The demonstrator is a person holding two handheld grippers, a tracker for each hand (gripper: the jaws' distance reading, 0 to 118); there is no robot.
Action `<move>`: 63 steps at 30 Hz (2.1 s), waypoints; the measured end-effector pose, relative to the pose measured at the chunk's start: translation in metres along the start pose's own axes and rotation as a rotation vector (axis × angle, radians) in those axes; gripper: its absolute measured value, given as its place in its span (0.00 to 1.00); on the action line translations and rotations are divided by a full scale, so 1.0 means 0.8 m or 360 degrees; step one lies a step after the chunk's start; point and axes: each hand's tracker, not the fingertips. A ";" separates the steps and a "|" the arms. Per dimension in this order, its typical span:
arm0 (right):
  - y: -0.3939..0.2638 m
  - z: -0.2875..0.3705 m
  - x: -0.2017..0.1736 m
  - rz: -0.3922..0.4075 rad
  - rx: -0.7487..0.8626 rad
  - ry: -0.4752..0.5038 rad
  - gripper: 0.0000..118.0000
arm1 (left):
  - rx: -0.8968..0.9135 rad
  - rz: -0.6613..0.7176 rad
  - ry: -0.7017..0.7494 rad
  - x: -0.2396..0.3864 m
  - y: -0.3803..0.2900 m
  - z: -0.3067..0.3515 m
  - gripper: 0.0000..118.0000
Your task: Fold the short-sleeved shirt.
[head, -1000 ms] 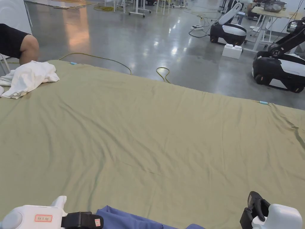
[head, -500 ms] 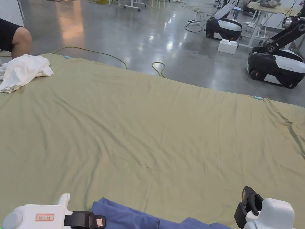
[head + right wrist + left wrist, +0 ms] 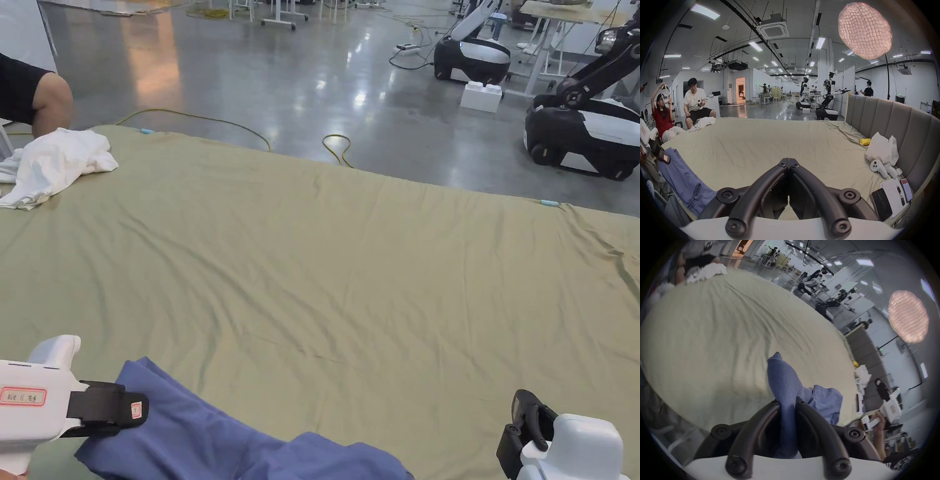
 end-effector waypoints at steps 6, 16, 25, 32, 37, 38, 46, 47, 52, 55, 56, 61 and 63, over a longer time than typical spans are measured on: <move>-0.004 0.000 0.000 -0.0018 -0.0003 0.0007 0.00 | -0.0066 -0.0249 0.0117 0.116 -0.015 -0.022 0.11; -0.008 0.007 0.020 -0.0043 -0.0005 -0.0046 0.00 | -0.0293 -0.0658 0.0166 0.260 -0.075 -0.149 0.11; -0.012 0.015 0.037 -0.0066 -0.0015 -0.0099 0.00 | -0.0394 -0.0615 0.0260 0.305 -0.115 -0.231 0.11; -0.015 0.016 0.039 -0.0075 -0.0025 -0.0107 0.00 | -0.0388 -0.0501 0.0112 0.298 -0.114 -0.216 0.19; -0.016 0.017 0.039 -0.0075 -0.0025 -0.0102 0.00 | -0.0350 -0.0359 -0.0177 0.279 -0.097 -0.175 0.43; -0.016 0.017 0.039 -0.0075 -0.0025 -0.0099 0.00 | -0.0327 -0.0353 -0.0170 0.275 -0.092 -0.169 0.43; -0.017 0.018 0.039 -0.0067 -0.0026 -0.0101 0.00 | -0.0366 -0.0276 -0.0103 0.237 -0.088 -0.221 0.22; -0.018 0.018 0.039 -0.0066 -0.0028 -0.0103 0.00 | -0.0427 -0.0244 -0.0199 0.238 -0.095 -0.235 0.20; -0.022 0.017 0.043 -0.0070 -0.0047 -0.0115 0.00 | -0.0551 -0.0322 -0.0236 0.246 -0.137 -0.269 0.18; -0.021 0.018 0.045 -0.0068 -0.0051 -0.0120 0.00 | -0.0546 -0.0312 -0.0248 0.244 -0.151 -0.275 0.18; -0.021 0.018 0.045 -0.0068 -0.0050 -0.0122 0.00 | -0.0522 -0.0313 -0.0245 0.243 -0.150 -0.274 0.18; -0.018 0.017 0.042 -0.0060 -0.0035 -0.0119 0.00 | -0.0449 -0.0425 -0.0223 0.252 -0.136 -0.253 0.18; -0.015 0.014 0.039 -0.0059 -0.0019 -0.0115 0.00 | -0.0342 -0.0461 -0.0220 0.253 -0.124 -0.235 0.18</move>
